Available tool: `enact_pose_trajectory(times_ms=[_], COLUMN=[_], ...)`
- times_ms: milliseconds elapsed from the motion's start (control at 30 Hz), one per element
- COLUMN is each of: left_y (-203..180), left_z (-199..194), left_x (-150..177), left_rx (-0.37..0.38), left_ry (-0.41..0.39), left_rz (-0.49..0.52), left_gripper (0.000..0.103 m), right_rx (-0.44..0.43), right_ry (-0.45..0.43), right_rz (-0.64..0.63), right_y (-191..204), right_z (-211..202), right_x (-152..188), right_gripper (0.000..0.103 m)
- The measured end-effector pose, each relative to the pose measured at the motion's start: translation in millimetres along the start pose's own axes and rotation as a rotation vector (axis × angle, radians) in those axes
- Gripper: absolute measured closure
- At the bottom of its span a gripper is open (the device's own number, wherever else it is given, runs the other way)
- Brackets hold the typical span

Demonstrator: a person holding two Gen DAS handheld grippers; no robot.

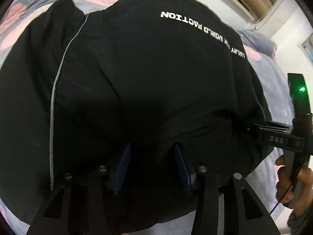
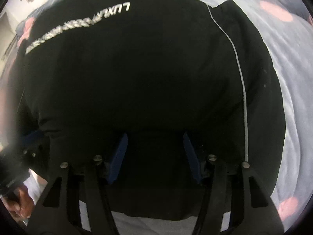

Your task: Fold large clothes

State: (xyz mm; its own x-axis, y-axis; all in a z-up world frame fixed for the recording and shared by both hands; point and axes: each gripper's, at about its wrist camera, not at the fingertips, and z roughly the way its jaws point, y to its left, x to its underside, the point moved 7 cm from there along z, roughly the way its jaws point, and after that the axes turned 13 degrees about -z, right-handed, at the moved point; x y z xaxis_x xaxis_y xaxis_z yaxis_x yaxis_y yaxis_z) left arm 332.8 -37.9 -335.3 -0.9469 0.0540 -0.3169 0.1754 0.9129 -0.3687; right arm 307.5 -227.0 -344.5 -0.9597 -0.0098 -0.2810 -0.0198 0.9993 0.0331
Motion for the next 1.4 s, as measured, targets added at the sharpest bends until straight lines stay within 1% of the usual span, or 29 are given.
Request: enact_pose_trajectory(times_ms=[33, 100, 133, 167, 200, 233, 267, 300, 367, 400, 433, 500, 533, 600, 633, 700, 733, 833, 900, 967, 1000, 1067, 1133, 1200, 1233, 1300, 1400], left_y=[-1.2, -2.9, -6.4, -10.2, -13.8, -15.7, -17.0, -15.8, -8.7, 2.2, 15.7, 34.4, 50.3, 63.3, 67.4, 65.5, 61.2, 59.6, 59.8, 60.0, 63.2, 65.7, 74.5, 83.4, 86.7, 96.2, 107.2], left_z=[-0.5, -9.2, -21.3, -33.6, -45.9, -53.2, -61.8, -66.2, -64.6, -60.2, -50.4, -30.4, -17.1, -5.2, 1.0, 2.7, 1.3, -1.7, -13.6, -29.0, -41.2, -60.1, -82.5, -99.1, -104.0, -119.5, -129.3], left_x=[-2.1, -4.4, -8.8, -14.8, -23.3, -29.2, -42.0, -56.0, -76.1, -87.0, -97.8, -104.5, -106.5, -106.9, -106.6, -101.4, -96.1, -101.6, -103.6, -99.1, -95.1, -88.9, -80.1, -72.6, -70.6, -64.0, -55.8], left_rx=[-0.009, -0.013, -0.007, -0.002, -0.002, -0.004, -0.006, 0.006, 0.016, -0.001, -0.046, -0.099, -0.119, -0.07, -0.062, -0.083, -0.105, -0.111, -0.08, -0.05, -0.044, -0.04, -0.052, -0.07, -0.079, -0.111, -0.128], left_ry=[0.01, 0.023, 0.017, -0.013, -0.055, -0.082, -0.115, -0.134, -0.148, -0.151, -0.149, -0.126, -0.11, -0.105, -0.111, -0.12, -0.125, -0.117, -0.102, -0.101, -0.118, -0.153, -0.18, -0.198, -0.204, -0.222, -0.213], left_rz=[0.002, -0.008, -0.007, 0.005, 0.018, 0.022, 0.014, -0.015, -0.074, -0.096, -0.131, -0.175, -0.208, -0.254, -0.262, -0.236, -0.207, -0.181, -0.202, -0.222, -0.223, -0.224, -0.229, -0.236, -0.238, -0.233, -0.229], left_gripper=[0.055, 0.055, 0.055, 0.054, 0.054, 0.054, 0.054, 0.054, 0.054, 0.054, 0.054, 0.054, 0.054, 0.054, 0.054, 0.054, 0.054, 0.054, 0.054, 0.054, 0.054, 0.054, 0.054, 0.054, 0.054, 0.054, 0.054], right_rx=[0.003, -0.02, -0.036, -0.053, -0.049, -0.027, 0.005, 0.017, 0.018, 0.013, -0.002, -0.022, -0.028, -0.041, -0.024, 0.016, 0.022, -0.016, -0.018, 0.023, 0.035, 0.03, 0.03, 0.056, 0.067, 0.079, 0.045], right_ry=[0.003, 0.004, -0.012, -0.056, -0.108, -0.139, -0.163, -0.176, -0.19, -0.183, -0.165, -0.086, -0.046, -0.025, -0.029, -0.031, -0.032, -0.049, -0.051, -0.052, -0.067, -0.095, -0.115, -0.118, -0.117, -0.111, -0.111], right_rz=[-0.007, 0.003, 0.007, 0.005, -0.003, -0.012, -0.021, -0.024, -0.01, 0.006, 0.024, 0.066, 0.07, 0.081, 0.071, 0.047, 0.04, 0.061, 0.078, 0.08, 0.077, 0.089, 0.11, 0.124, 0.129, 0.148, 0.187], right_y=[0.1, -2.0, -2.1, -2.9, -4.0, -5.6, -7.9, -9.8, -15.2, -19.2, -22.4, -32.3, -36.0, -36.8, -36.1, -28.6, -29.9, -35.5, -42.8, -51.0, -54.6, -63.1, -77.2, -88.2, -94.7, -106.2, -115.5], right_z=[-1.0, -13.3, -22.7, -37.8, -53.0, -63.1, -70.7, -72.7, -64.6, -54.1, -42.5, -6.4, 11.3, 29.6, 32.7, 30.6, 30.2, 21.6, 8.5, -9.8, -21.5, -39.5, -56.1, -63.4, -65.4, -70.0, -71.6], right_x=[-0.7, -5.0, -9.0, -17.8, -29.2, -39.7, -54.3, -69.4, -93.5, -104.5, -110.3, -116.9, -117.7, -112.5, -114.0, -106.2, -106.0, -102.4, -93.3, -82.2, -74.2, -59.0, -38.4, -23.2, -21.7, -8.4, 10.0], right_gripper=[0.047, 0.048, 0.049, 0.049, 0.048, 0.048, 0.048, 0.048, 0.048, 0.049, 0.05, 0.05, 0.049, 0.046, 0.043, 0.039, 0.036, 0.035, 0.035, 0.034, 0.033, 0.033, 0.033, 0.033, 0.033, 0.033, 0.032])
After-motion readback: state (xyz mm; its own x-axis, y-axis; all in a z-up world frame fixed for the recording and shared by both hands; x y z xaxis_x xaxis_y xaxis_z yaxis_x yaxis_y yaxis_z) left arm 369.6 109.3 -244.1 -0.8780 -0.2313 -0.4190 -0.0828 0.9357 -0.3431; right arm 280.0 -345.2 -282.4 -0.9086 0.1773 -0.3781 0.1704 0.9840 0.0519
